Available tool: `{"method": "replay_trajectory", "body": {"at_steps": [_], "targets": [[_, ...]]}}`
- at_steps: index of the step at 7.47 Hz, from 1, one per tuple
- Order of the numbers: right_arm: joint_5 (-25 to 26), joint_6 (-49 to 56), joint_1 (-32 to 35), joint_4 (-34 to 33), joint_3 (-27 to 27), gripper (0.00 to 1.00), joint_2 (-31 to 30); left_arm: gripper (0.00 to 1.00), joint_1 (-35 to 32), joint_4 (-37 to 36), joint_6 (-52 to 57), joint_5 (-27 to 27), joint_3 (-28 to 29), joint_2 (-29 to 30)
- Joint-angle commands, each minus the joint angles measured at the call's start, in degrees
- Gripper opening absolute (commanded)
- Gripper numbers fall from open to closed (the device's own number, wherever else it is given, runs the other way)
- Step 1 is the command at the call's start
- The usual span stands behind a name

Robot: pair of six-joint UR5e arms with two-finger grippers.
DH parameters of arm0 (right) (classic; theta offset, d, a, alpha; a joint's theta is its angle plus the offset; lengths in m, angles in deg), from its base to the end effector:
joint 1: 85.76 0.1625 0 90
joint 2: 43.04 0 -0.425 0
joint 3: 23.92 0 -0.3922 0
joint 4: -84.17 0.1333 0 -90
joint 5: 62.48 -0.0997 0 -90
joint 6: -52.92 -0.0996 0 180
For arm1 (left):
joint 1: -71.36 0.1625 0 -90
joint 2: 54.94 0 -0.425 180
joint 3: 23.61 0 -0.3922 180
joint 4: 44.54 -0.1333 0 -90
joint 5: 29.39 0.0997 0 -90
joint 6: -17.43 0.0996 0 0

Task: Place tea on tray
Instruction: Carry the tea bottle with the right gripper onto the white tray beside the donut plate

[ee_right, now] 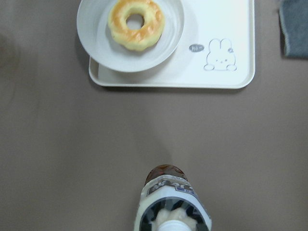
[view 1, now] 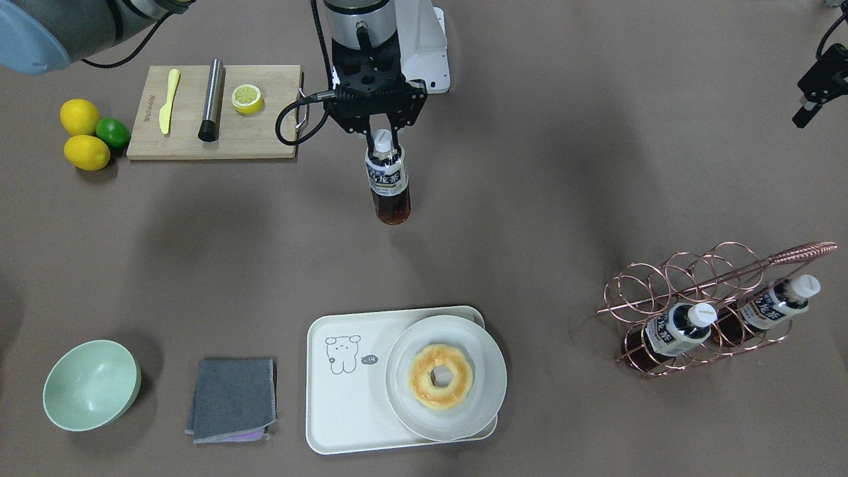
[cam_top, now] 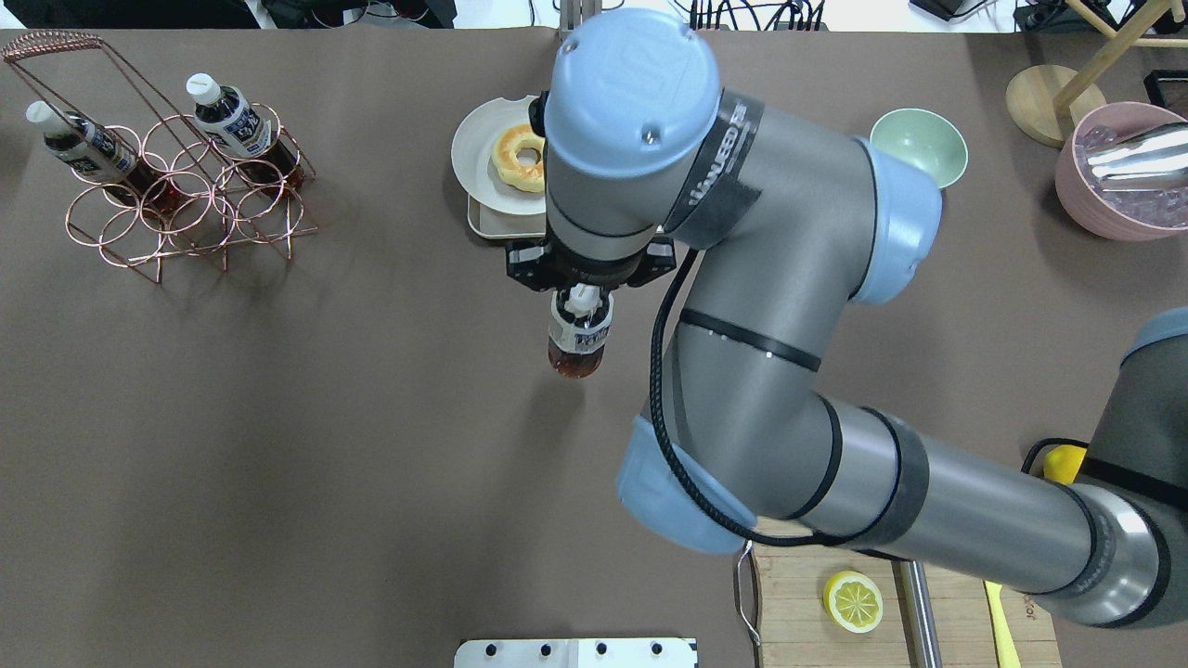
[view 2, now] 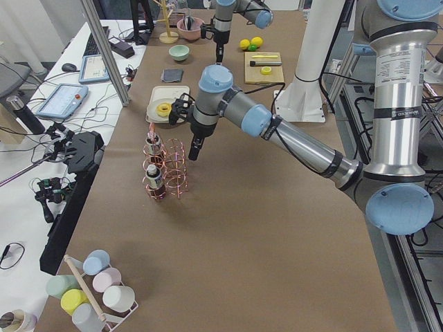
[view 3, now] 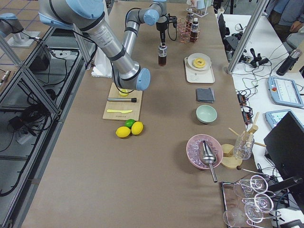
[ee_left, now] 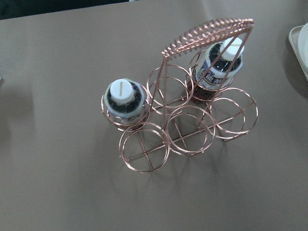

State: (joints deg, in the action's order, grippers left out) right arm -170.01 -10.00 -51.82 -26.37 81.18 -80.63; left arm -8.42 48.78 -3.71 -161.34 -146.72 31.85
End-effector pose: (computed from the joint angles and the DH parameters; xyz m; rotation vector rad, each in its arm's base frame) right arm -0.4602 -0.4342 0.0513 0.1641 -0.8465 -0.0132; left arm 0.0124 -0.4450 0.3987 0.3399 0.8326 0.0346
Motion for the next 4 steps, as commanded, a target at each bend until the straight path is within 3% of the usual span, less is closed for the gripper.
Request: {"method": "replay_trajectory", "body": {"at_steps": [1,3,4], "targets": [[-4.95,8.07,10.59,4.42,-12.91,0.0,4.42,0.96,-5.45,6.93,2.06,-5.29,-1.87,-12.82],[-9.17,11.47,16.48,18.72,-32.68,0.0,9.1,0.96,-6.53,9.51,2.86,-7.52,-2.74,-17.08],[-9.1,15.07,17.63,21.05,-37.73,0.0,9.2,0.96,-6.61,10.91,2.77,-7.53,-4.92,-19.7]]}}
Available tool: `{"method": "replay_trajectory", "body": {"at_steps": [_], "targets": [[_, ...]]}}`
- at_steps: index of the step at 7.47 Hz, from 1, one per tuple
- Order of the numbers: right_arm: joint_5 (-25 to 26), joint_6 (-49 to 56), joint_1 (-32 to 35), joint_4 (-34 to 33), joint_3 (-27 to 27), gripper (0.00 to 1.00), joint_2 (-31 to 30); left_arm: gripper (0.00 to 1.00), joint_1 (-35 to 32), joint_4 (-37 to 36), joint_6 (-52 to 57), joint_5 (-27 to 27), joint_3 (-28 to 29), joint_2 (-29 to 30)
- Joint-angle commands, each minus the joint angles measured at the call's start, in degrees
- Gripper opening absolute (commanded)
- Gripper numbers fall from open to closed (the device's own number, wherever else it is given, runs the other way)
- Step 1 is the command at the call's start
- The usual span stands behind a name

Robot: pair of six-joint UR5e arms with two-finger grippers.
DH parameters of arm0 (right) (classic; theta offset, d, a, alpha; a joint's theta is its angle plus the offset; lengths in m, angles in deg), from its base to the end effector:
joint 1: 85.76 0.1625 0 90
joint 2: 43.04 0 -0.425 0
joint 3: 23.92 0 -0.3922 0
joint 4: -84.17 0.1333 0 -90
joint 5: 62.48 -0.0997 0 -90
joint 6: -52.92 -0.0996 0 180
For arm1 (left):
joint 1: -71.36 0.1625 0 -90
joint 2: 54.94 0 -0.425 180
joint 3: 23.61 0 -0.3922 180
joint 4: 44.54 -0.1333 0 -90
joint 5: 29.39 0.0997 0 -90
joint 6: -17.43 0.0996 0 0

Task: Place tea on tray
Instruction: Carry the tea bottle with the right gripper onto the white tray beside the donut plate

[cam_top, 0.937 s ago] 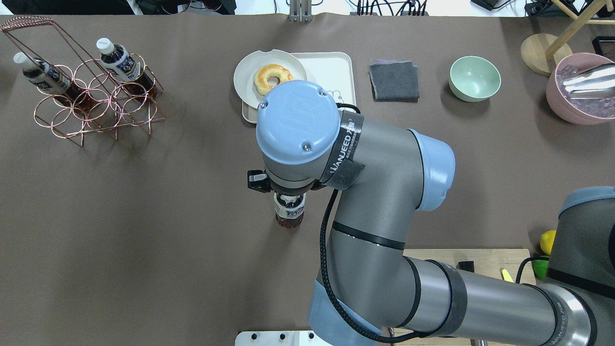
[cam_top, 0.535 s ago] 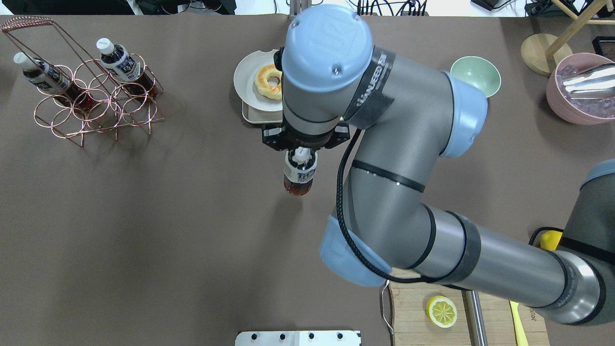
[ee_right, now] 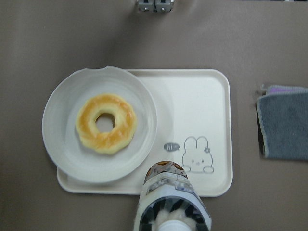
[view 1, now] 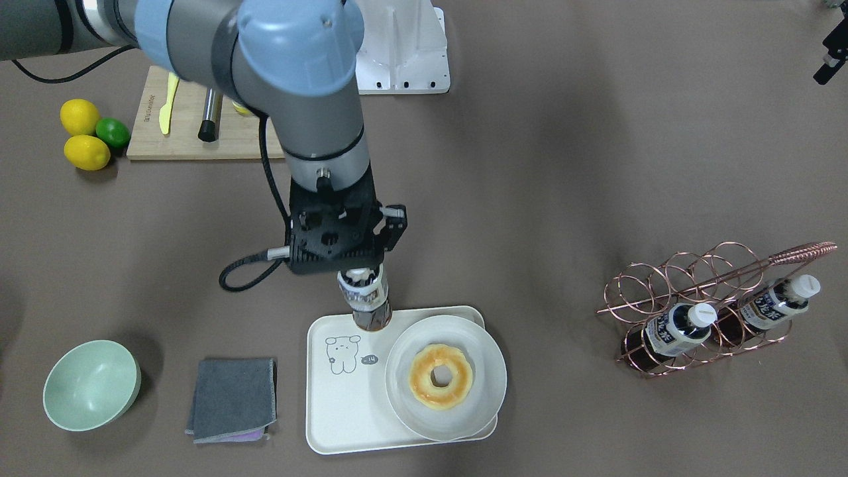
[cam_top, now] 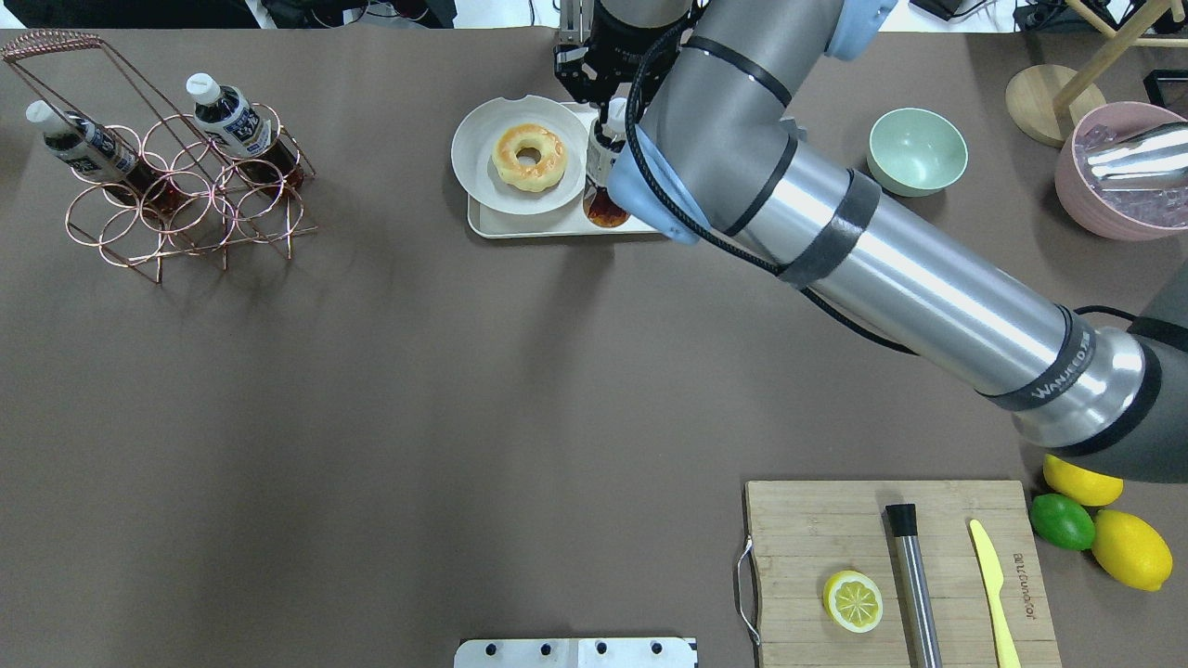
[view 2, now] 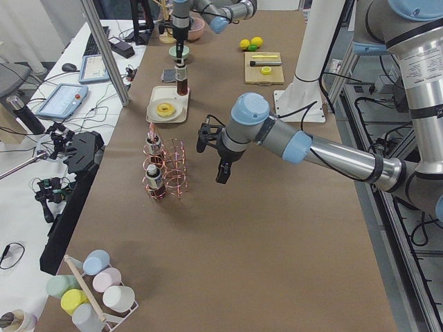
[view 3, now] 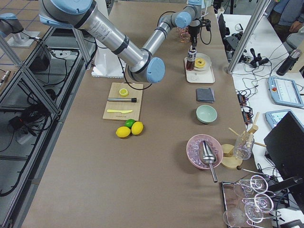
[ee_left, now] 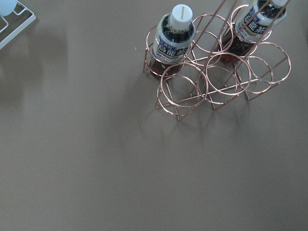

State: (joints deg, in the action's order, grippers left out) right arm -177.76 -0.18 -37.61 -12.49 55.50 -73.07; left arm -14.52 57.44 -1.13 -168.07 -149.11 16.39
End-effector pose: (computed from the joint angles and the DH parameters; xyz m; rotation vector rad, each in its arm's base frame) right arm -0.4378 -0.6249 0.0760 0.1856 -0.8237 0.0201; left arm -0.0326 -0.3617 0.4612 0.2987 0.9059 -0.0191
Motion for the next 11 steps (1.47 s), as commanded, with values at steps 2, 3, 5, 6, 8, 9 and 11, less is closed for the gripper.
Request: {"method": "replay_trajectory", "body": {"at_steps": [2,3,5,6,8,9,11], "targets": [[-1.52,5.46,3.35,7.37,-13.41,0.0,1.82,0.96,-0.52,2.44,0.1,-0.8,-3.61,-4.79],[-1.52,5.46,3.26,7.37,-13.67,0.0,1.99,0.96,-0.52,2.44,0.19,-0.8,-3.53,-4.71],[-1.43,5.55,3.17,7.37,-13.76,0.21,2.0,0.96,-0.61,2.79,0.19,-0.8,-3.7,-4.71],[-1.52,5.81,3.17,7.37,-13.68,0.99,1.91,0.96,-0.61,2.79,0.19,-0.8,-3.53,-4.79],[-1.78,6.16,3.17,7.11,-11.5,1.0,1.73,0.97,-0.69,2.79,0.19,-0.71,-3.26,-4.88],[-3.7,6.25,4.39,6.76,-7.91,1.0,-0.53,0.97,-1.04,2.71,0.19,-0.54,-2.65,-4.8],[-11.16,9.82,9.74,6.67,9.68,1.0,-17.42,0.96,-3.57,2.71,6.02,-0.01,2.33,-4.09]]}}
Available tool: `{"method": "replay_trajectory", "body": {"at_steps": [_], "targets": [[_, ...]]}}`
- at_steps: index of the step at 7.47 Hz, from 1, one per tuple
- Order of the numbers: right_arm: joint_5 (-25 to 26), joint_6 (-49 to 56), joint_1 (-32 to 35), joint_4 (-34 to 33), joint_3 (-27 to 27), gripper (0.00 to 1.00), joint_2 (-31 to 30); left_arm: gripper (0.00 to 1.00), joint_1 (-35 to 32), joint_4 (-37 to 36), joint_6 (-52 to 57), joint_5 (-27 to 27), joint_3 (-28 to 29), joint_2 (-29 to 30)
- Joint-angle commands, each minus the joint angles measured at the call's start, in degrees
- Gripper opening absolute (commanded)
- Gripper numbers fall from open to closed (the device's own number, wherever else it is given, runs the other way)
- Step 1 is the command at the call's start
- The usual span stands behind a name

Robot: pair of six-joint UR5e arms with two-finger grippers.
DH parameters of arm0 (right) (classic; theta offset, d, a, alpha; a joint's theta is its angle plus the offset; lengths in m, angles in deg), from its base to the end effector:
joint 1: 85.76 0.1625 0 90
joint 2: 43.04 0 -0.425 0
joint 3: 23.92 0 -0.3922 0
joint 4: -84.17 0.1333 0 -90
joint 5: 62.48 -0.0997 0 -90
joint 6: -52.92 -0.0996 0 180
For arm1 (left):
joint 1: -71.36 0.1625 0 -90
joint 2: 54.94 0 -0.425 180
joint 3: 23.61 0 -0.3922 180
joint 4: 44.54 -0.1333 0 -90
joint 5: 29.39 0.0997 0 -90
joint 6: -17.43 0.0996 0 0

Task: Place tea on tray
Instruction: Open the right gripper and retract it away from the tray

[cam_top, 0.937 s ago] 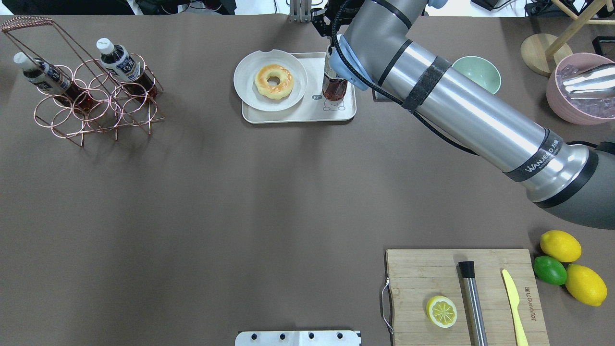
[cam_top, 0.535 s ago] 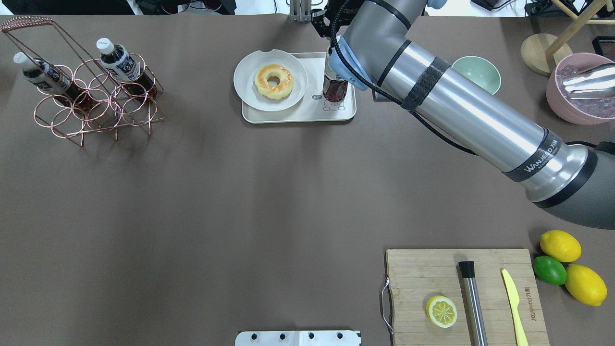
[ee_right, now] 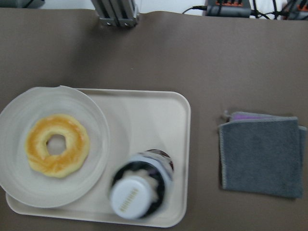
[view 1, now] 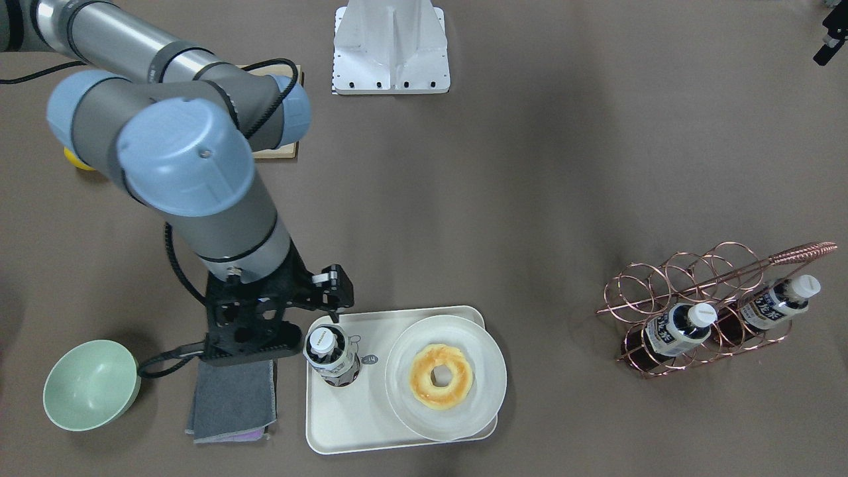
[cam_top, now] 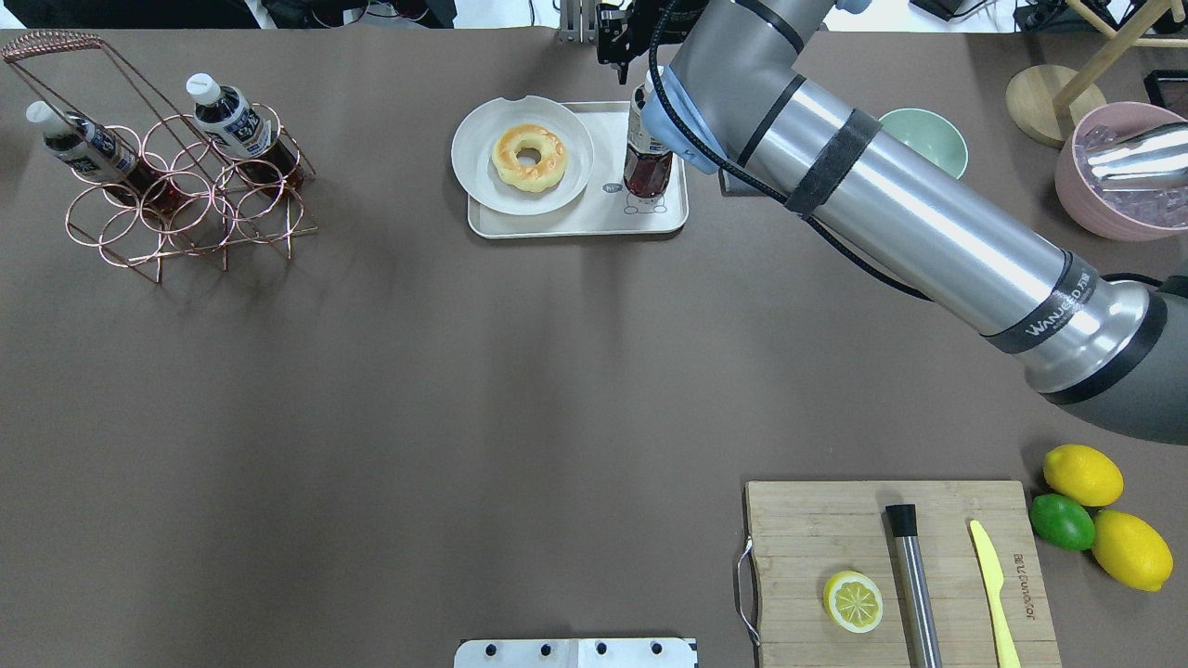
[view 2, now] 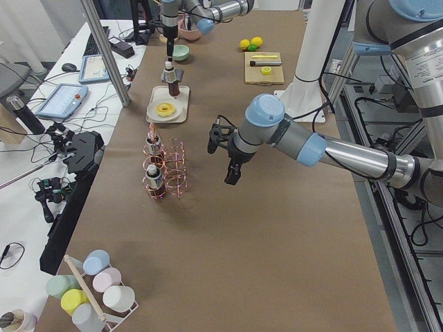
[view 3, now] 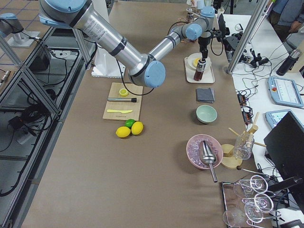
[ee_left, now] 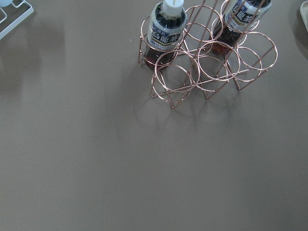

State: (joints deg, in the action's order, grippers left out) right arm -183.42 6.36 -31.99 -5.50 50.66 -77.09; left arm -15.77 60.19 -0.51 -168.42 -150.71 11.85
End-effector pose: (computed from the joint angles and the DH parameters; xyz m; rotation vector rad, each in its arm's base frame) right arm -0.3957 -0.6789 0.1450 0.1797 -0.8461 -0.0236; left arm -0.0414 -0.3345 0.4685 0.3088 0.9064 -0.0290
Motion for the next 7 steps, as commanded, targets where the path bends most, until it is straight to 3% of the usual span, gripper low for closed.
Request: {"method": "replay_trajectory", "body": {"at_steps": [1,3,5,7], "targets": [[-7.88,6.97,7.89,-1.11,22.72,1.0,-22.81,0.97,-3.91,-0.14,11.73,1.13,7.97,0.97],[-8.34,24.23,12.73,-3.23,30.69,1.0,-37.95,0.96,-4.01,-0.49,15.47,3.59,10.2,2.03],[-9.48,44.53,21.77,-3.41,29.93,1.0,-48.17,0.96,-3.75,-0.58,16.45,3.68,11.96,2.55],[-11.05,56.25,29.07,-3.23,29.83,1.0,-57.04,0.97,-3.75,-0.4,16.01,5.77,11.79,2.12]]}}
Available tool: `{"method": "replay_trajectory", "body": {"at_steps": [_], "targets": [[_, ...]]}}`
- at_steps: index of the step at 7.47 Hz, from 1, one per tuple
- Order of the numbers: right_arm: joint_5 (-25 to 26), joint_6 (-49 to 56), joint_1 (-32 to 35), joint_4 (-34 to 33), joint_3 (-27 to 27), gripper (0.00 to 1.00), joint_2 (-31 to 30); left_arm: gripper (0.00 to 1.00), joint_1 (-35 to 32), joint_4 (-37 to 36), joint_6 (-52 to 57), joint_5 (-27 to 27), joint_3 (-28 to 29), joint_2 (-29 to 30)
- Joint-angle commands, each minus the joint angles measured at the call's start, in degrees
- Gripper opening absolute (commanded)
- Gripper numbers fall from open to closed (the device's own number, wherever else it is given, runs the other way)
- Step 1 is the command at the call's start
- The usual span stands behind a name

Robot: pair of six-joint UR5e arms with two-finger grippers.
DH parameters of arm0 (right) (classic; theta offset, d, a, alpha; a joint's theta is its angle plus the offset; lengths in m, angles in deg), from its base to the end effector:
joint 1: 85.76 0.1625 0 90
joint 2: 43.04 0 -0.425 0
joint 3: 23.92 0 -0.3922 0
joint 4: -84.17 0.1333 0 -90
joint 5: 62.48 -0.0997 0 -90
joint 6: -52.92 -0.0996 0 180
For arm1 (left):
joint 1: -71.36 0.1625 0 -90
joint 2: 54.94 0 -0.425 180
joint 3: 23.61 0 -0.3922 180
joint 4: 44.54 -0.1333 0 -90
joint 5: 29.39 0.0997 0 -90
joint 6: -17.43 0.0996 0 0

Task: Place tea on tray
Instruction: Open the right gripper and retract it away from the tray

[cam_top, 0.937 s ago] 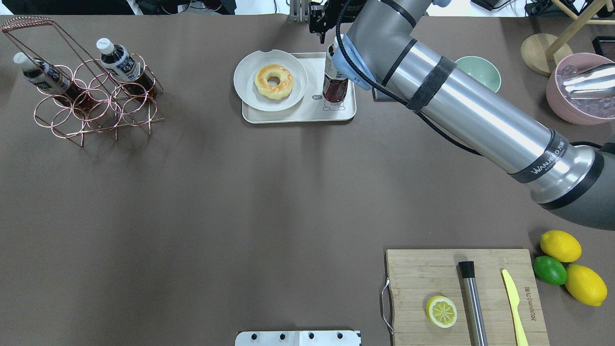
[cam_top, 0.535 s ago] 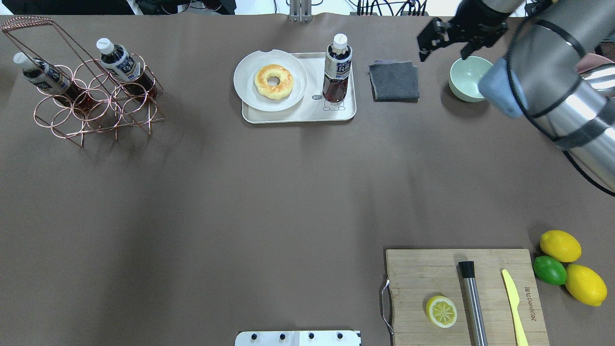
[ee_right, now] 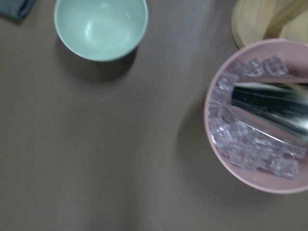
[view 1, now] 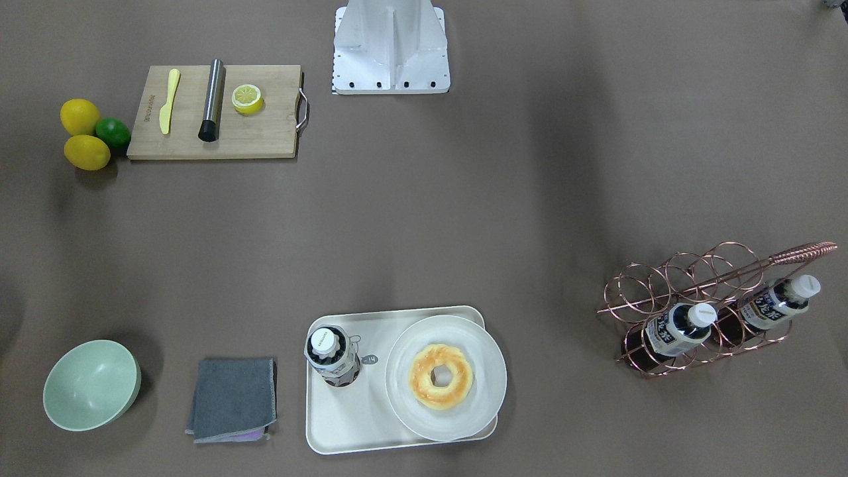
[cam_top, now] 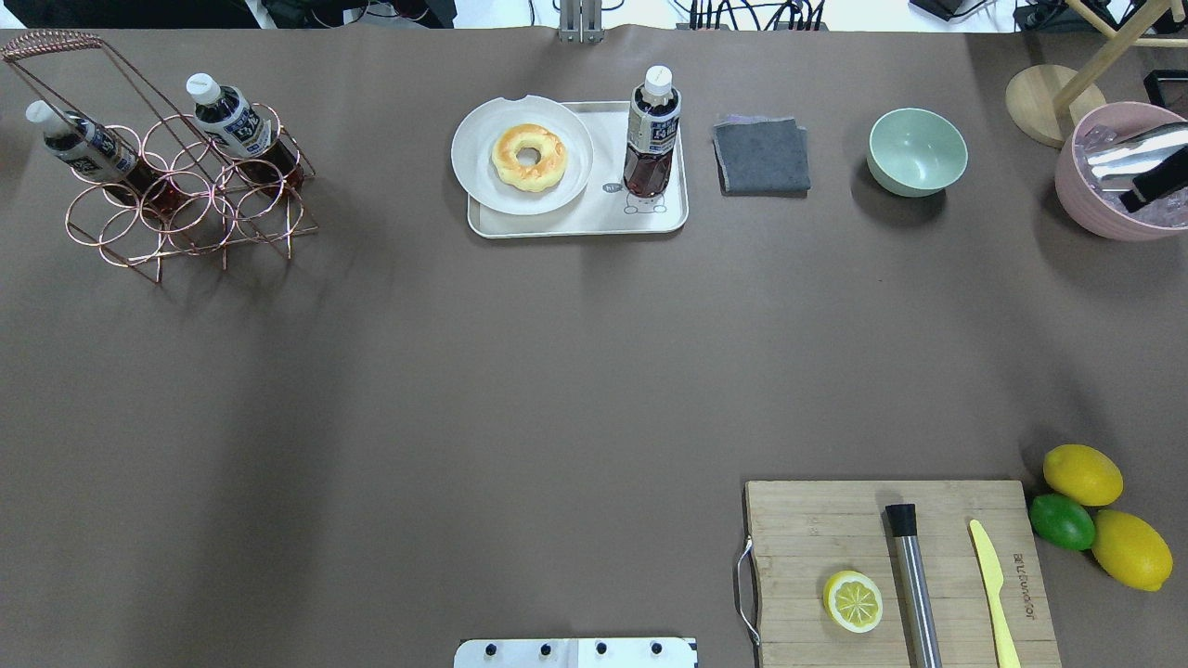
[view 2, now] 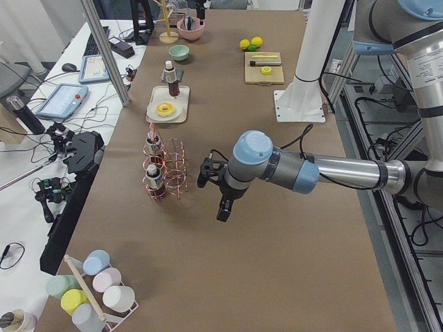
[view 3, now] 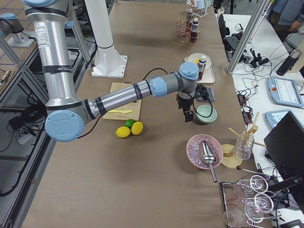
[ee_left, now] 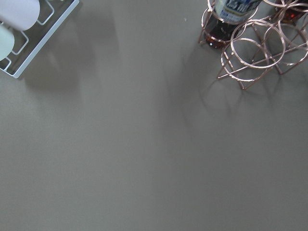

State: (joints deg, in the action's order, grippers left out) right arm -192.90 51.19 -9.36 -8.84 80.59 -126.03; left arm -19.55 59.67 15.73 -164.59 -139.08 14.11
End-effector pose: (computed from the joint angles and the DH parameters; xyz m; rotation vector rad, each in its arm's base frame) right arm -0.0591 -0.5365 0.4807 0.2143 -0.7370 -0.3109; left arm -0.0683 -0.3549 0.5629 0.3042 0.7835 0.0861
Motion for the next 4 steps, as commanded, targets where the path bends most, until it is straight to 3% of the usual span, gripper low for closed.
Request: {"method": "replay_trajectory", "body": {"at_steps": [1,4], "targets": [[-2.72,16.35,10.65,-0.15,-0.7,1.0,-10.76,0.97,0.12,0.29,-0.15,2.39,0.07,-0.06],[-3.88,16.85,15.09,0.11,-0.71,1.0,-13.35,0.97,0.3,0.38,-0.05,3.7,1.12,0.12]]}}
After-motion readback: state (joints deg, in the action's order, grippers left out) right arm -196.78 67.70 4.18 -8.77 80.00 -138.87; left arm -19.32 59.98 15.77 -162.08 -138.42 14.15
